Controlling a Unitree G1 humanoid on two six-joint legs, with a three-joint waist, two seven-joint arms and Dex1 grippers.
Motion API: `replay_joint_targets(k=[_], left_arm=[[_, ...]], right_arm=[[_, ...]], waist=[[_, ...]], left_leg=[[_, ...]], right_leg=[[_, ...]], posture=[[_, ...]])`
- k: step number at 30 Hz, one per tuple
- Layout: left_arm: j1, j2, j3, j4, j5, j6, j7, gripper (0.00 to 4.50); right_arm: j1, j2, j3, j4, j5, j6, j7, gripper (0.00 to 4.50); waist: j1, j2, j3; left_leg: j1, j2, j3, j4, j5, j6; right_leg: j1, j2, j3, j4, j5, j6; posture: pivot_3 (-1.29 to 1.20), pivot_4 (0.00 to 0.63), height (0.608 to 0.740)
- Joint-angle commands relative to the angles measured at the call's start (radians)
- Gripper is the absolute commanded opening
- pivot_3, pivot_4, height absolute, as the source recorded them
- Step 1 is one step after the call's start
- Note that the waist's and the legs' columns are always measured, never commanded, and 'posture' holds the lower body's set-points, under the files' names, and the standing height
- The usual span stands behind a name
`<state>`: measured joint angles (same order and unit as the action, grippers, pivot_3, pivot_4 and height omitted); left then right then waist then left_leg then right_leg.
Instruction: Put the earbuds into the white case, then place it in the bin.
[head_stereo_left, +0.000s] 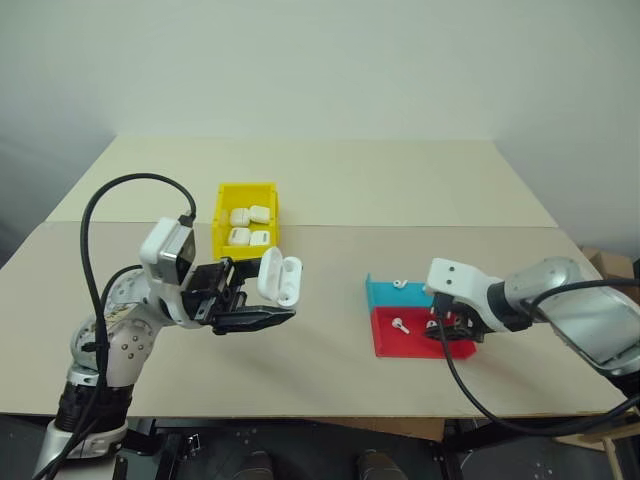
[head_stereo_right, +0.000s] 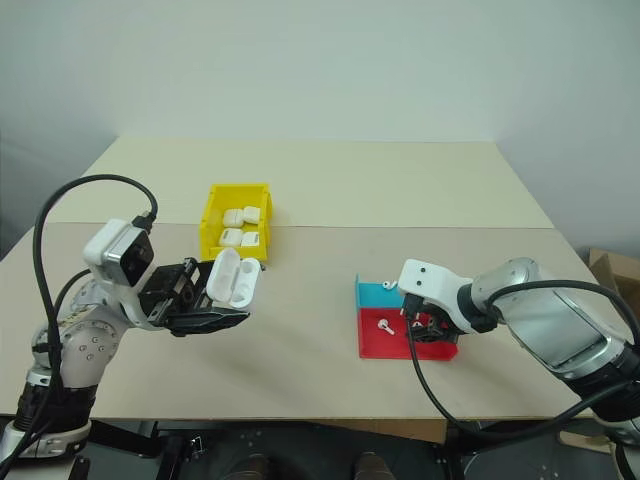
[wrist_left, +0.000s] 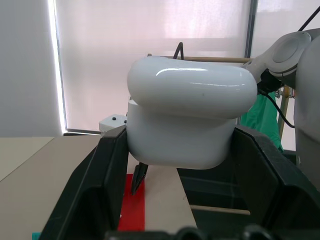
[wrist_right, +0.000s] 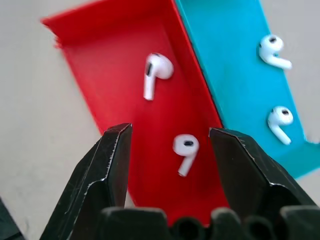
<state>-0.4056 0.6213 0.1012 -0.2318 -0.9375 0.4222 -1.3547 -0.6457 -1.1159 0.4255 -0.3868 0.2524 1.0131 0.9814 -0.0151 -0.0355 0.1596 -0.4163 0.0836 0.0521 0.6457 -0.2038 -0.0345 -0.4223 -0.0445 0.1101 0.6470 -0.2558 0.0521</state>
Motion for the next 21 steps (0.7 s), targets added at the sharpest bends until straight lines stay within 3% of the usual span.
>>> replay_joint_targets(k=[1, 3, 6, 21], left_arm=[[0.016, 0.005, 0.021, -0.043, 0.0, -0.003, 0.002, 2.81], [0.024, 0.007, 0.024, -0.052, -0.001, 0.0, 0.006, 2.81], [0.03, 0.011, 0.029, -0.061, -0.005, 0.004, 0.012, 2.81], [0.065, 0.022, 0.056, -0.106, -0.016, 0.022, 0.035, 2.81]], right_arm=[[-0.022, 0.006, 0.007, 0.016, -0.032, 0.026, 0.008, 2.93], [-0.021, 0.017, 0.01, 0.034, -0.04, 0.03, 0.007, 2.93], [-0.021, 0.031, 0.012, 0.049, -0.054, 0.035, 0.003, 2.04], [-0.011, 0.074, 0.054, 0.095, -0.139, 0.014, -0.005, 2.04]], waist=[[0.0, 0.0, 0.0], [0.0, 0.0, 0.0], [-0.001, 0.0, 0.0], [-0.002, 0.0, 0.0]], left_leg=[[0.0, 0.0, 0.0, 0.0, 0.0, 0.0], [0.0, 0.0, 0.0, 0.0, 0.0, 0.0], [0.0, 0.0, 0.0, 0.0, 0.0, 0.0], [0.0, 0.0, 0.0, 0.0, 0.0, 0.0]], right_leg=[[0.0, 0.0, 0.0, 0.0, 0.0, 0.0], [0.0, 0.0, 0.0, 0.0, 0.0, 0.0], [0.0, 0.0, 0.0, 0.0, 0.0, 0.0], [0.0, 0.0, 0.0, 0.0, 0.0, 0.0]], posture=[[0.0, 0.15, 0.74], [0.0, 0.15, 0.74], [0.0, 0.15, 0.74], [0.0, 0.15, 0.74]])
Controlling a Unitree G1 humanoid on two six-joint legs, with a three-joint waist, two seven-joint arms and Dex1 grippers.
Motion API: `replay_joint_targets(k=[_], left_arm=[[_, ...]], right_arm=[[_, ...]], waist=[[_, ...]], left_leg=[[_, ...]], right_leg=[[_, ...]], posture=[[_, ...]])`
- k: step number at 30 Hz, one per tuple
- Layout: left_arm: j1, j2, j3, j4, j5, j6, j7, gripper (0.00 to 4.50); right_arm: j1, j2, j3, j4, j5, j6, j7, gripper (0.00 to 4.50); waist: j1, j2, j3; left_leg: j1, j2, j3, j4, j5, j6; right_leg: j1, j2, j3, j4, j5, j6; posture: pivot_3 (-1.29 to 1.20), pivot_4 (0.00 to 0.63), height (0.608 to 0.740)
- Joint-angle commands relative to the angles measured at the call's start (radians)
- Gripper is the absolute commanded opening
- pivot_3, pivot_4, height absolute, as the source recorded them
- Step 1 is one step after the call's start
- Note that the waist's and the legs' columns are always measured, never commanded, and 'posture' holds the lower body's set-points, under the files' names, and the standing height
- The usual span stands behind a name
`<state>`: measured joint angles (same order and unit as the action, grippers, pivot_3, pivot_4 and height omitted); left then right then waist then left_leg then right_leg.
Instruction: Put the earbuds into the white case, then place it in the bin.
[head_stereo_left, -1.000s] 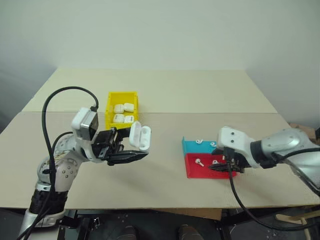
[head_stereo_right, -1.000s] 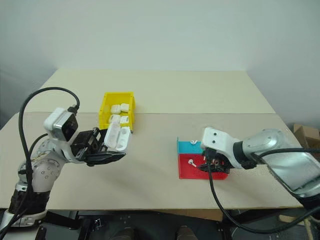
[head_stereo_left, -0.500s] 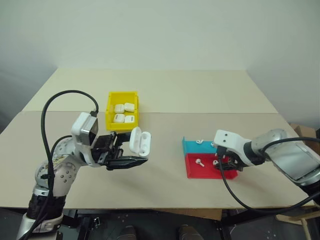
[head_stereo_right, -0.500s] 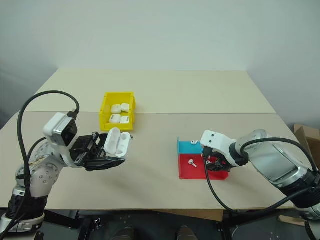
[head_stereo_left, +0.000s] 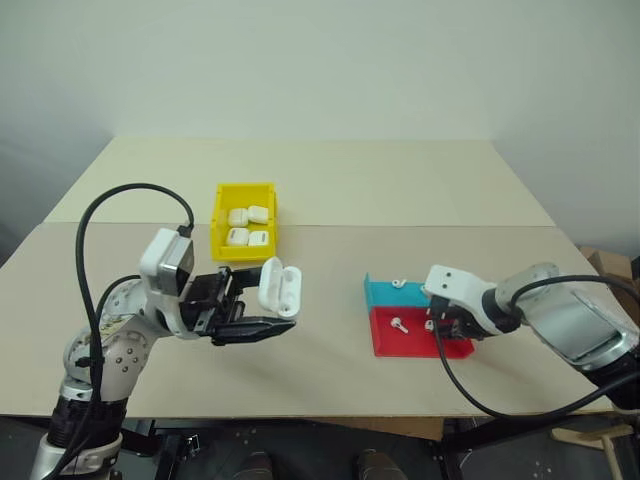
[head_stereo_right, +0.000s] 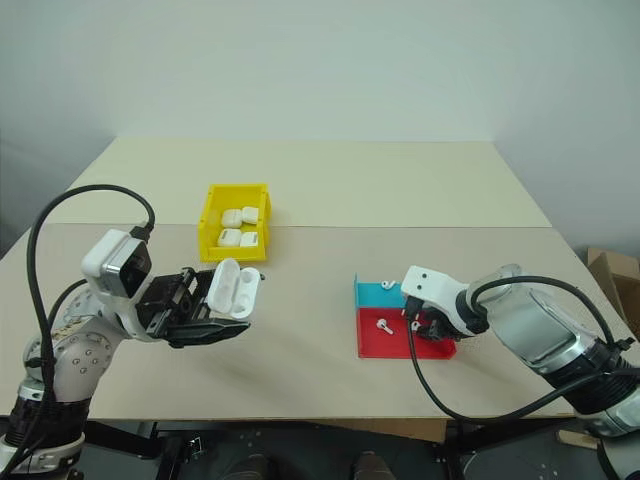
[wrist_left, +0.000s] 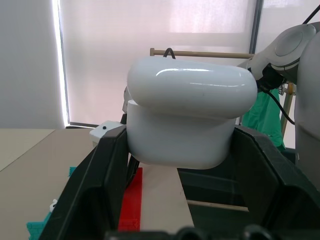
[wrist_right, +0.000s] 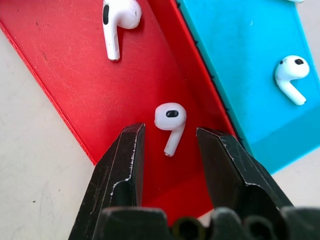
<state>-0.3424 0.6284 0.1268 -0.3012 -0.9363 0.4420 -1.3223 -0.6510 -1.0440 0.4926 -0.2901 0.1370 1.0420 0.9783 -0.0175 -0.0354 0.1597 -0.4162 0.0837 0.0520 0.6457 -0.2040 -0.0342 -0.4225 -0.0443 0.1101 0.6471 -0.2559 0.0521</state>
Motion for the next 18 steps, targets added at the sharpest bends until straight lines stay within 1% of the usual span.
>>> replay_joint_targets(k=[1, 8, 18], left_arm=[[0.002, 0.016, 0.032, -0.037, -0.018, 0.003, 0.003, 2.81], [0.006, 0.021, 0.038, -0.042, -0.018, 0.007, 0.005, 2.81], [0.008, 0.024, 0.041, -0.048, -0.012, 0.013, 0.013, 2.81]], right_arm=[[-0.005, 0.006, -0.015, 0.001, -0.025, -0.015, -0.004, 2.04], [0.003, 0.032, -0.027, 0.023, -0.031, -0.023, -0.007, 2.04], [0.013, 0.026, -0.019, 0.036, -0.034, -0.052, 0.024, 2.04]], waist=[[0.0, 0.0, 0.0], [0.001, 0.0, 0.0], [0.0, 0.0, 0.0]], left_leg=[[0.0, 0.0, 0.0, 0.0, 0.0, 0.0], [0.0, 0.0, 0.0, 0.0, 0.0, 0.0], [0.0, 0.0, 0.0, 0.0, 0.0, 0.0]], right_leg=[[0.0, 0.0, 0.0, 0.0, 0.0, 0.0], [0.0, 0.0, 0.0, 0.0, 0.0, 0.0], [0.0, 0.0, 0.0, 0.0, 0.0, 0.0]], posture=[[0.0, 0.15, 0.74], [0.0, 0.15, 0.74], [0.0, 0.15, 0.74]])
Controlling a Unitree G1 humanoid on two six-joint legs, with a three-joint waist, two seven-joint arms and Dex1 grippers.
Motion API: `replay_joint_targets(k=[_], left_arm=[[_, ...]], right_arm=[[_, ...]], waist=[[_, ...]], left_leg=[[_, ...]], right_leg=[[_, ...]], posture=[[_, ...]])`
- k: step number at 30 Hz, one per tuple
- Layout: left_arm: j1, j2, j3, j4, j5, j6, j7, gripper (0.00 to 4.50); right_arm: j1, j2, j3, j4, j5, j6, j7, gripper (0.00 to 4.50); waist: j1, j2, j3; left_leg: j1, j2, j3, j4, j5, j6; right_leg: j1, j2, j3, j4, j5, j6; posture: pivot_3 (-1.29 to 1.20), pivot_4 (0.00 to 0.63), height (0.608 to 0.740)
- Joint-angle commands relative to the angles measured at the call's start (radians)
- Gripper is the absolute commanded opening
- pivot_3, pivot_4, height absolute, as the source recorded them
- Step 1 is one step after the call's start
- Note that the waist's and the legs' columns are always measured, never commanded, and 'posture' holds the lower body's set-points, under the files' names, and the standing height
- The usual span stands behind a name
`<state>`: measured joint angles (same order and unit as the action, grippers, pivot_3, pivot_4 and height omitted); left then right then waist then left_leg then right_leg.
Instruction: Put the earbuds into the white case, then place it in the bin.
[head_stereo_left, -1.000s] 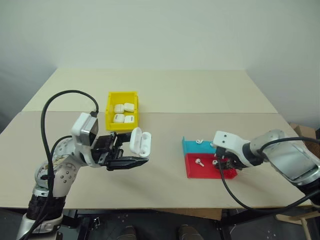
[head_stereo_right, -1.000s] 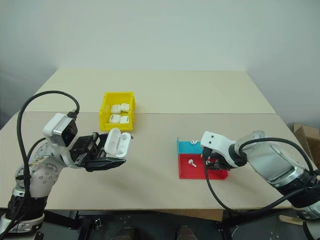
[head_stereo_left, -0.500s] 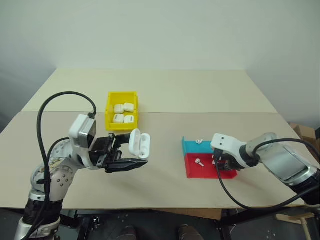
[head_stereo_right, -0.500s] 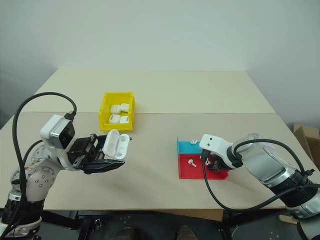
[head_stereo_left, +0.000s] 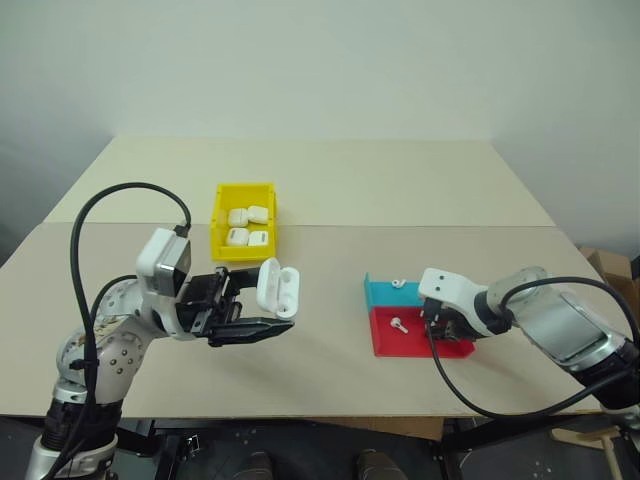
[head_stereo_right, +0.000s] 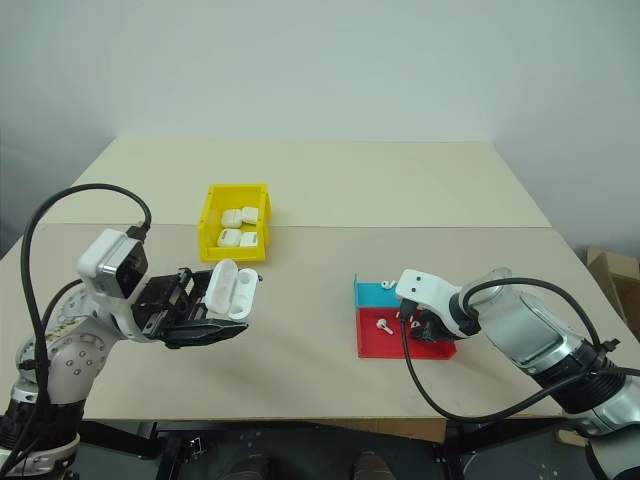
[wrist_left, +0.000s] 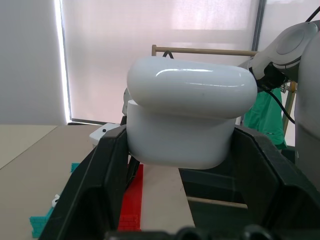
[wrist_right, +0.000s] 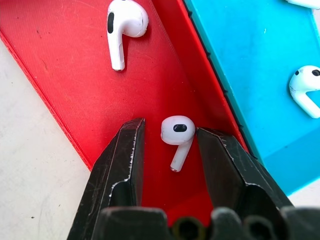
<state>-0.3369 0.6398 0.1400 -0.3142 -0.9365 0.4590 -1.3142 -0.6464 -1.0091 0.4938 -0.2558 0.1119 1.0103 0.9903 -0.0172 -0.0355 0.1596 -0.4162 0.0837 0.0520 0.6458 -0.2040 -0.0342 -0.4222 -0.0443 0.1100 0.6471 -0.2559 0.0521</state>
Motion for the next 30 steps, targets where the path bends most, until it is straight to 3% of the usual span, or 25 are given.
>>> replay_joint_targets(k=[1, 7, 15, 19, 21, 25, 30], left_arm=[[0.003, 0.013, 0.028, -0.036, -0.012, -0.004, 0.006, 2.81], [0.007, 0.019, 0.032, -0.041, -0.015, 0.0, 0.012, 2.81], [-0.001, 0.02, 0.029, -0.036, -0.017, 0.004, 0.014, 2.81], [-0.034, 0.02, 0.016, -0.013, -0.028, 0.029, 0.017, 2.81], [-0.059, 0.02, 0.006, -0.004, -0.023, 0.046, 0.029, 2.81], [-0.128, 0.008, -0.007, 0.019, -0.041, 0.108, 0.074, 2.81], [-0.215, -0.045, -0.034, 0.066, -0.042, 0.151, 0.115, 2.81]], right_arm=[[0.009, -0.009, -0.02, 0.004, -0.011, -0.024, 0.016, 2.04], [0.016, -0.007, -0.014, 0.009, -0.027, -0.029, 0.023, 0.63], [0.03, 0.004, -0.079, -0.009, 0.002, 0.005, 0.002, 0.62], [0.065, 0.062, -0.328, -0.082, 0.152, 0.061, 0.002, 0.62], [0.134, 0.13, -0.51, -0.149, 0.249, 0.002, -0.003, 0.62], [0.246, 0.348, -0.826, -0.275, 0.456, -0.161, -0.042, 0.62], [0.153, 0.569, -0.933, -0.336, 0.673, -0.22, -0.227, 0.62]], waist=[[0.0, 0.0, 0.0], [0.001, 0.0, 0.0], [0.002, 0.0, 0.0], [0.003, 0.0, 0.0], [0.003, 0.0, 0.0], [0.006, -0.001, 0.0], [-0.004, -0.001, 0.0]], left_leg=[[0.0, 0.0, 0.0, 0.0, 0.0, 0.0], [0.0, 0.0, 0.0, 0.0, 0.0, 0.0], [0.0, 0.0, 0.0, 0.0, 0.0, 0.0], [0.0, 0.0, 0.0, 0.0, 0.0, 0.0], [0.0, 0.0, -0.001, 0.0, 0.0, 0.0], [-0.001, 0.0, -0.005, 0.0, 0.0, 0.0], [-0.001, 0.0, -0.005, 0.001, 0.0, 0.0]], right_leg=[[0.0, 0.0, 0.0, 0.0, 0.0, 0.0], [0.0, 0.0, 0.0, 0.0, 0.0, 0.0], [0.0, 0.0, 0.0, 0.0, 0.0, 0.0], [0.0, 0.0, 0.0, 0.0, 0.0, 0.0], [0.0, 0.0, 0.0, 0.0, 0.0, 0.0], [0.003, 0.0, -0.004, -0.001, 0.0, 0.001], [0.002, 0.0, -0.004, 0.001, 0.0, 0.0]], posture=[[0.0, 0.15, 0.74], [0.0, 0.15, 0.74], [0.0, 0.15, 0.74], [0.0, 0.15, 0.74], [0.0, 0.15, 0.74], [0.0, 0.15, 0.74], [0.0, 0.15, 0.74]])
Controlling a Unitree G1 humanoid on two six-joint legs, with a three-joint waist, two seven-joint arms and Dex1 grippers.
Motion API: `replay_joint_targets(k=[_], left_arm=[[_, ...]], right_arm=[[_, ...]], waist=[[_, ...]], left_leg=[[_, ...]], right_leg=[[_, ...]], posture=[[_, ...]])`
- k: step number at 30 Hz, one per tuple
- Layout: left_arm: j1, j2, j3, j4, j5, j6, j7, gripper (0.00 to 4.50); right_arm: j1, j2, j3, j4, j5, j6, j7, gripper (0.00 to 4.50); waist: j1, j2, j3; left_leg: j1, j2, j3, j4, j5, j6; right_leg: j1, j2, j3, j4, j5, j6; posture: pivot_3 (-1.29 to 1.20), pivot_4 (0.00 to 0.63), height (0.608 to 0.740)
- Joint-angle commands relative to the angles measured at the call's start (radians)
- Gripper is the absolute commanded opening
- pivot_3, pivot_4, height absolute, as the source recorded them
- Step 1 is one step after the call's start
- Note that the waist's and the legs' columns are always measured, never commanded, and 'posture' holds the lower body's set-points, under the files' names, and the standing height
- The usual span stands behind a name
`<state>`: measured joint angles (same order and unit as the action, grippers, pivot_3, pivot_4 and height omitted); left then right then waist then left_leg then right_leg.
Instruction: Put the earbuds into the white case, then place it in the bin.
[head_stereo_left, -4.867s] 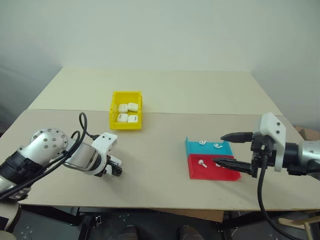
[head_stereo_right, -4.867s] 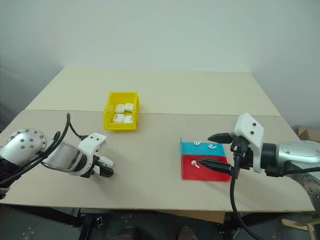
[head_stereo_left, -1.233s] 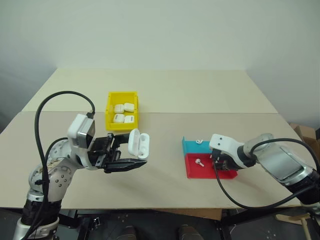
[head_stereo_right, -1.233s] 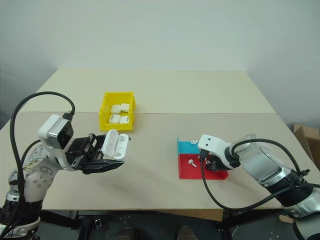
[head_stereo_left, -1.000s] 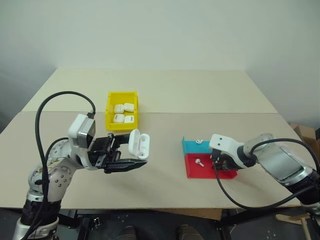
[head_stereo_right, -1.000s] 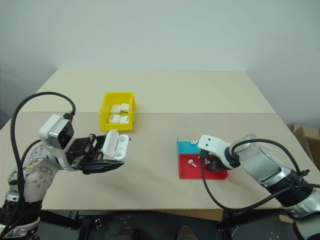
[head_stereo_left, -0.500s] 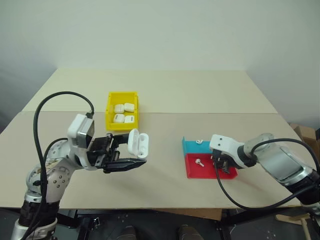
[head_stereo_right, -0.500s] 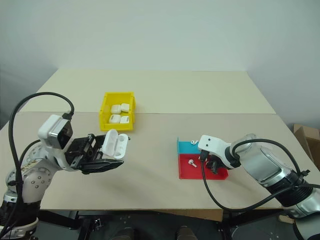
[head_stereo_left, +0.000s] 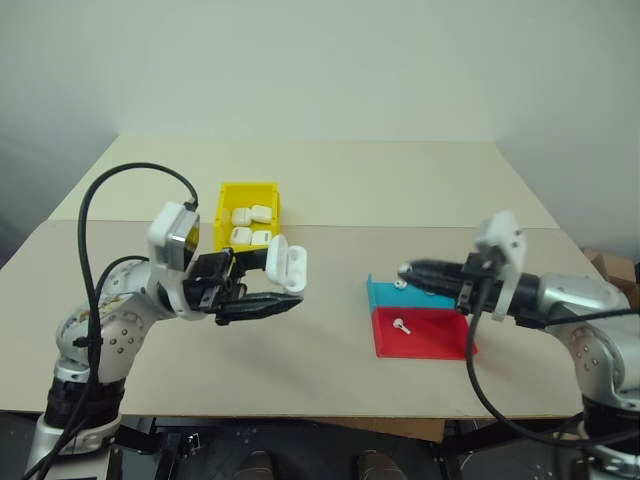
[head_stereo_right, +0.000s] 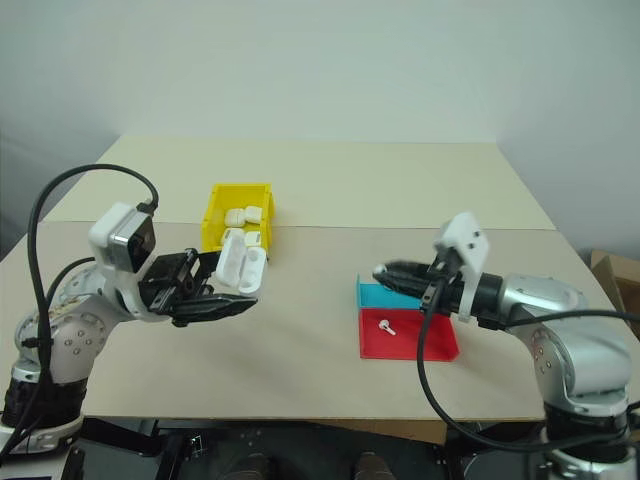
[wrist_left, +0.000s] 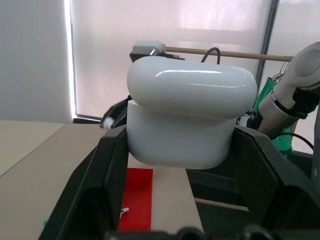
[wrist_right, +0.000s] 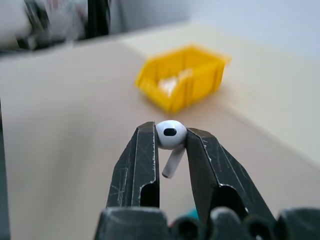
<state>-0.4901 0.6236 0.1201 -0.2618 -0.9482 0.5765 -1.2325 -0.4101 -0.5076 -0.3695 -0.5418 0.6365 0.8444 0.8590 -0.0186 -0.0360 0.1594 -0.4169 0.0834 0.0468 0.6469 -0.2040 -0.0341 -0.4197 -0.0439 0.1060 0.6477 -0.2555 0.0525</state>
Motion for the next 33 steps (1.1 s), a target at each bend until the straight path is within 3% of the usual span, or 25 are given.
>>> replay_joint_targets(k=[1, 6, 11, 22, 33], left_arm=[[-0.08, -0.043, -0.021, 0.02, -0.038, 0.049, 0.041, 2.81], [-0.117, -0.064, -0.057, 0.033, -0.012, 0.066, 0.02, 2.81], [-0.121, -0.059, -0.058, 0.042, 0.003, 0.06, -0.001, 2.81], [-0.111, -0.06, -0.046, 0.038, 0.017, 0.041, -0.017, 2.81], [-0.103, -0.059, -0.036, 0.025, 0.016, 0.037, -0.014, 2.81]], right_arm=[[-0.114, 0.096, -0.069, -0.047, 0.191, -0.061, -0.121, 0.62], [-0.202, 0.152, -0.017, -0.042, 0.348, -0.051, -0.211, 0.62], [-0.185, 0.144, 0.096, -0.034, 0.366, -0.07, -0.178, 0.62], [-0.191, 0.137, 0.296, 0.008, 0.217, -0.205, -0.112, 0.62], [-0.191, 0.124, 0.36, 0.042, 0.141, -0.266, -0.094, 0.62]], waist=[[-0.004, 0.0, 0.0], [-0.01, 0.0, 0.0], [-0.013, 0.0, 0.0], [-0.022, 0.0, 0.0], [-0.021, 0.0, 0.0]], left_leg=[[0.0, 0.0, 0.0, 0.0, 0.0, 0.0], [0.0, 0.0, -0.001, -0.002, 0.001, 0.001], [-0.002, 0.0, -0.002, -0.002, 0.0, 0.001], [-0.002, 0.0, -0.002, -0.001, 0.0, 0.001], [-0.002, 0.0, -0.003, -0.001, 0.0, 0.001]], right_leg=[[0.0, 0.0, 0.0, 0.0, 0.0, 0.0], [0.0, 0.001, 0.0, 0.0, 0.0, 0.0], [-0.002, 0.001, -0.001, 0.0, 0.0, -0.001], [-0.002, 0.001, -0.001, 0.001, 0.0, -0.001], [-0.002, 0.001, -0.002, 0.0, 0.0, -0.001]], posture=[[0.0, 0.15, 0.74], [0.0, 0.15, 0.74], [0.0, 0.15, 0.74], [0.0, 0.15, 0.74], [0.0, 0.15, 0.74]])
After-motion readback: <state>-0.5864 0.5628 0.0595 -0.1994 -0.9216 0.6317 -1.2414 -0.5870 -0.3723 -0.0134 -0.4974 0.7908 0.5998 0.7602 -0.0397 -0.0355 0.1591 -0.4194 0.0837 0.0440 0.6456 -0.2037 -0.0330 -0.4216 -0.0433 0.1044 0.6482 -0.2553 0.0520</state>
